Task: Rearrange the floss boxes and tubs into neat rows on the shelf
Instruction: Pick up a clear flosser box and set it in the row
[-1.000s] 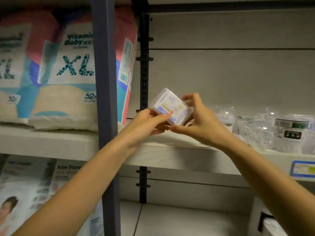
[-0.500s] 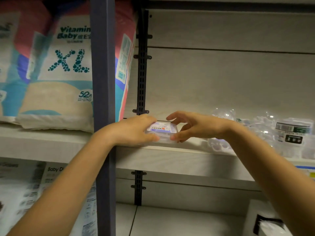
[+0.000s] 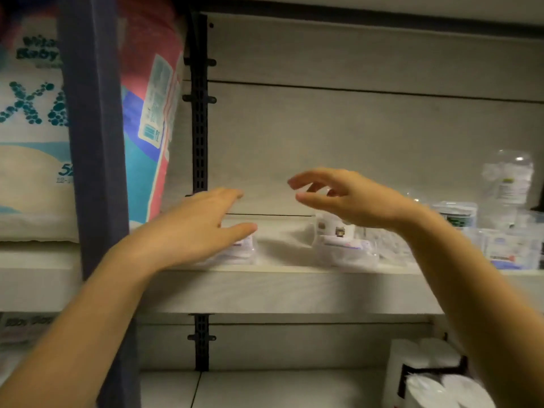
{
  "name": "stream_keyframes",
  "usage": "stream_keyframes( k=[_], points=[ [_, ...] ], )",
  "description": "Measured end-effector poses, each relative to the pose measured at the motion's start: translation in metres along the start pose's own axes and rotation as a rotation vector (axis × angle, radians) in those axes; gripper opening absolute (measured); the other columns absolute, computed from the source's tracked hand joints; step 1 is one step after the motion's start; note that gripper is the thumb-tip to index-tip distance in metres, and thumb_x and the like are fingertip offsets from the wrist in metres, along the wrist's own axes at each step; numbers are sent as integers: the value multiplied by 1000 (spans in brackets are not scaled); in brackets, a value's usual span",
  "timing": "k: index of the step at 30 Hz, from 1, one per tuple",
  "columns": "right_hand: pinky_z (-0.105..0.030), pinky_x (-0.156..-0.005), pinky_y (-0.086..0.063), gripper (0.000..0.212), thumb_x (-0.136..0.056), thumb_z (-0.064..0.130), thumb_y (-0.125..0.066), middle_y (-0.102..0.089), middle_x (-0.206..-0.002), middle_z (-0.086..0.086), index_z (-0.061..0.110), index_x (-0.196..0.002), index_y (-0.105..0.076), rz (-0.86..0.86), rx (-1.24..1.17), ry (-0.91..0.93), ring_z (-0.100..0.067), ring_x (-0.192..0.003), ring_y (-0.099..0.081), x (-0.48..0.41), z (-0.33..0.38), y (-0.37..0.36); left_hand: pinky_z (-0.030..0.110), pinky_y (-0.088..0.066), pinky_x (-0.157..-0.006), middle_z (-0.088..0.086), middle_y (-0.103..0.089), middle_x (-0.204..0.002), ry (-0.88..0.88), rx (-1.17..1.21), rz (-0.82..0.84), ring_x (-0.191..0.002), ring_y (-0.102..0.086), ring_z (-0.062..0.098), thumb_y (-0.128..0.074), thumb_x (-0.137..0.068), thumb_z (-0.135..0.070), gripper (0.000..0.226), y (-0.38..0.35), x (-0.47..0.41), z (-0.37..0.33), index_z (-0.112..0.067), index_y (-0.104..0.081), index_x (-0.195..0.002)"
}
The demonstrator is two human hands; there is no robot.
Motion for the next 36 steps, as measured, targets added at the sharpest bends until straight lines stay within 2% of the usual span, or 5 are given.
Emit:
stream_keyframes(
  k=[3,12,20,30,36],
  points=[
    [-9,-71,-47,31,-91,32,-49,-60,-113,12,27,-121,-55,-19,138,-8,6,-90,-55,30,-26,32,25,-42,-89,-13,-54,-129,-111,169,-137,-107,-51,5,-48,-79,-56,54,2,-9,-43,-30,-49,-126],
    [-23,-86,-20,55,-75,68,-49,-51,-112,18,39,-122,-47,3,647,22,-3,-101,-30,65,-50,21,20,-40,-92,-9,-58,-126,-14,305,287,-112,-54,6,-69,-72,-49,65,-70,-50,-75,-21,-53,-128],
    [-25,-86,-17,54,-79,66,-47,-54,-117,1,28,-117,-44,-4,561,85,-14,-110,-32,68,-52,10,11,-40,-84,-5,-56,-120,49,400,313,-107,-53,7,-75,-73,-32,59,-80,-58,-77,-19,-51,-126],
    [-29,-94,-20,48,-69,62,-58,-59,-108,11,28,-101,-45,-482,395,276,-11,-102,-38,102,-39,47,11,-39,-87,-15,-55,-112,-191,313,-477,-102,-50,-2,-82,-61,-35,65,-4,-6,-93,-25,-55,-119],
    [-36,-97,-36,41,-74,52,-63,-59,-115,4,25,-99,-45,-521,228,425,-14,-107,-50,113,-29,47,13,-40,-92,-17,-52,-114,-245,282,-589,-108,-49,-3,-67,-63,-48,66,2,19,-103,-25,-52,-123]
  ],
)
Point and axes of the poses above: each hand's wrist, its own x-axis away from the middle knuckle, its own y-axis out of the back of the hand, z = x × y, the point moved 10 cm from there along -x, towards the middle knuckle
